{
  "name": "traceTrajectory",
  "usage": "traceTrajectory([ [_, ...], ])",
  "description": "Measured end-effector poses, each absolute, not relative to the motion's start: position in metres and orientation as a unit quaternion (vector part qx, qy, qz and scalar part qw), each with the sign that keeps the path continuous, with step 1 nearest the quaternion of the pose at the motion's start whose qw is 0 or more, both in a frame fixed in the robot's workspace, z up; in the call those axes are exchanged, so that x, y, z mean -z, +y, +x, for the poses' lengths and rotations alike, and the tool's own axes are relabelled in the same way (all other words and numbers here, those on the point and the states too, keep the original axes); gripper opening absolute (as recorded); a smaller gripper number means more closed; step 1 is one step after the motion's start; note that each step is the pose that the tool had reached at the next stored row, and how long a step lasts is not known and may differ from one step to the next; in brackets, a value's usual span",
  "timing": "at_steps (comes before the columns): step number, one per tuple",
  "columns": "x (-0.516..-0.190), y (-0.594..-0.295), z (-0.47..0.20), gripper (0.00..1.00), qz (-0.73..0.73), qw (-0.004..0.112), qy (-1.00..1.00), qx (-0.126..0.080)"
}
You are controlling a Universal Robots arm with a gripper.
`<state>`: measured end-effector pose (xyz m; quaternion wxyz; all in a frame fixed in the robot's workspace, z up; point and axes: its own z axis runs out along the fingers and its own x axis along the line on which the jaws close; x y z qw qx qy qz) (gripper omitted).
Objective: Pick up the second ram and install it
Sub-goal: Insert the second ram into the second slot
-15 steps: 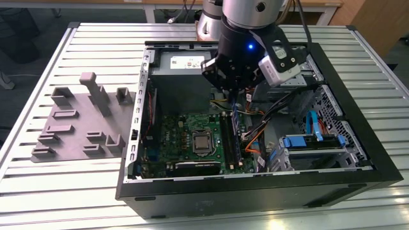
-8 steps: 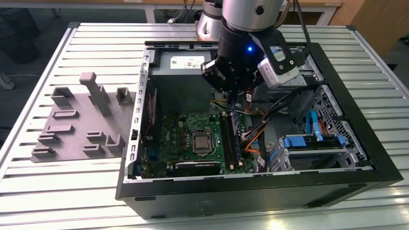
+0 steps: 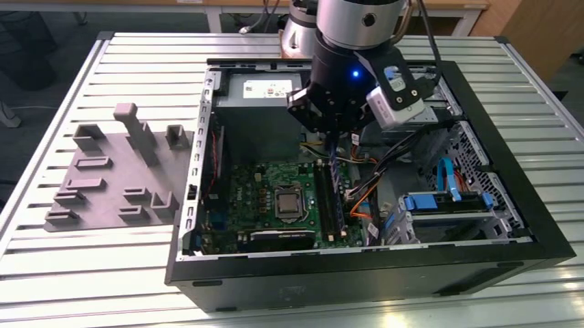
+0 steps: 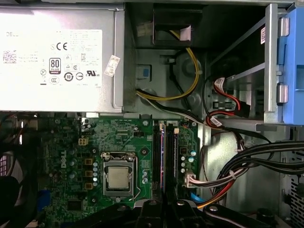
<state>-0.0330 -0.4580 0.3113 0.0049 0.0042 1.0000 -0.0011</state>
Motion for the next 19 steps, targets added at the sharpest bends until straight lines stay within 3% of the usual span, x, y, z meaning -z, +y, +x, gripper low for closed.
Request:
traceTrajectory([
  [19,-0.3,-0.458,-0.033,0.14,0.013,0.005,1.0,0.003],
])
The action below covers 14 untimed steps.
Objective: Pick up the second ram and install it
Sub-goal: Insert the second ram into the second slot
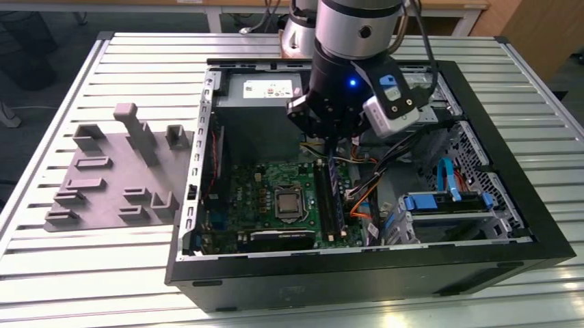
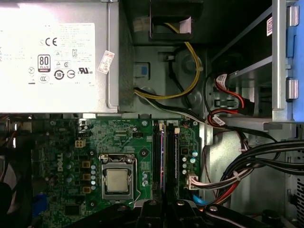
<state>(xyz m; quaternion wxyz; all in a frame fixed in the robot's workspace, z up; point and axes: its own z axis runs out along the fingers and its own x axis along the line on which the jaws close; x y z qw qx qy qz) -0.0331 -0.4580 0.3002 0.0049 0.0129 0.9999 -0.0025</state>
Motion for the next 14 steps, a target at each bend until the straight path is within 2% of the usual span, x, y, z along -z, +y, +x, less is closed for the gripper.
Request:
traceTrajectory([
  [14,-0.2922,-0.458,-0.033,0.14,0.018,0.005,1.0,0.004],
])
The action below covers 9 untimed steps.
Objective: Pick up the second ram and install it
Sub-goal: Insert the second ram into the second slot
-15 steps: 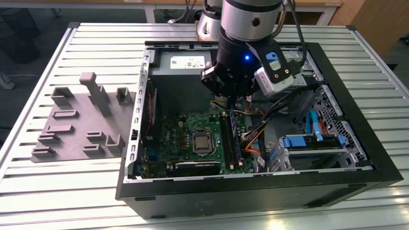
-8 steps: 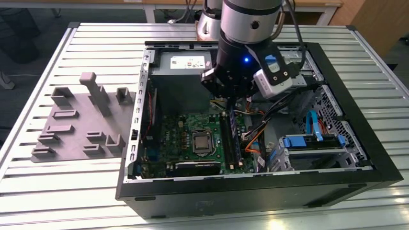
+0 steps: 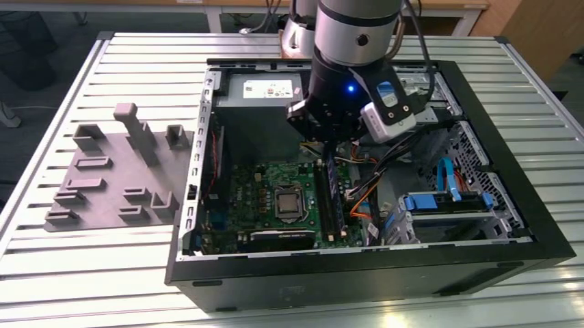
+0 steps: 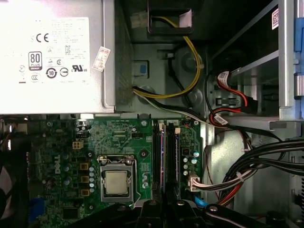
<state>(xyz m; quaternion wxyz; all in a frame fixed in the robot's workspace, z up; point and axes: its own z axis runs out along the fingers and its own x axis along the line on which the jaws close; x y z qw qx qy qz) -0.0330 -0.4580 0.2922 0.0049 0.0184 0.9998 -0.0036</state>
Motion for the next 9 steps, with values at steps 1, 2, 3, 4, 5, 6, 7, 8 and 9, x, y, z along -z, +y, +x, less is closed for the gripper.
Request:
traceTrajectory([
  [1,-0.2917,-0.4579,-0.033,0.14,0.019,0.005,1.0,0.004],
  [2,-0.2913,-0.458,-0.033,0.14,0.019,0.005,1.0,0.004],
  [3,-0.2908,-0.458,-0.033,0.14,0.019,0.005,1.0,0.004],
  [4,-0.2905,-0.458,-0.033,0.14,0.02,0.005,1.0,0.004],
  [5,-0.2905,-0.458,-0.033,0.14,0.02,0.005,1.0,0.004],
  [6,-0.2905,-0.458,-0.033,0.14,0.02,0.005,1.0,0.004],
  [7,-0.2904,-0.458,-0.0331,0.14,0.02,0.005,1.0,0.004],
  [8,-0.2903,-0.458,-0.033,0.14,0.02,0.005,1.0,0.004],
  [9,-0.2903,-0.458,-0.033,0.14,0.02,0.005,1.0,0.004],
])
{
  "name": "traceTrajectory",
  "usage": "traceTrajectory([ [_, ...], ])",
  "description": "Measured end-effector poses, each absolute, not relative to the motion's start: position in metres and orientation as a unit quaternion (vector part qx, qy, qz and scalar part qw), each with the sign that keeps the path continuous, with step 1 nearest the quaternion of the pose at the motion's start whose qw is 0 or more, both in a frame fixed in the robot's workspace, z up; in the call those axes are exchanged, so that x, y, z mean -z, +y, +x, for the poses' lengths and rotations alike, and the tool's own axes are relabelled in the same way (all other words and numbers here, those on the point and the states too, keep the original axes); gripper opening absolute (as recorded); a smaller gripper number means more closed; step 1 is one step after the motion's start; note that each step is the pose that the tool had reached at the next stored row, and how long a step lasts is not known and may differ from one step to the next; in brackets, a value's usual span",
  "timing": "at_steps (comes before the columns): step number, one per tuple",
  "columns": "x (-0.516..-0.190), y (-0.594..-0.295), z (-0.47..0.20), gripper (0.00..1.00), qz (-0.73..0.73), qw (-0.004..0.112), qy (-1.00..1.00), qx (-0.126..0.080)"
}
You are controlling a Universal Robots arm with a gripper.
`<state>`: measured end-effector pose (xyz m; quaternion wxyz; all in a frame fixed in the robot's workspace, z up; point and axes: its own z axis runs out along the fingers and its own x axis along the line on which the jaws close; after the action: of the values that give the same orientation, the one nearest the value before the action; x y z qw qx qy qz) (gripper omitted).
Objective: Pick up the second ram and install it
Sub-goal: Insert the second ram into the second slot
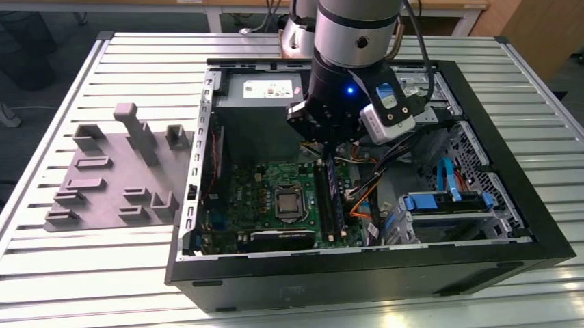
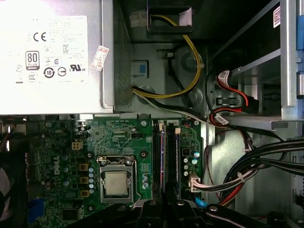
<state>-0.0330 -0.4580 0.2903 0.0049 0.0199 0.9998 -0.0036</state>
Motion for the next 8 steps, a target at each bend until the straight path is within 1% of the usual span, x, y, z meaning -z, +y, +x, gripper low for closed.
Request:
traceTrajectory([
  [8,-0.2903,-0.458,-0.033,0.14,0.02,0.005,1.0,0.004],
])
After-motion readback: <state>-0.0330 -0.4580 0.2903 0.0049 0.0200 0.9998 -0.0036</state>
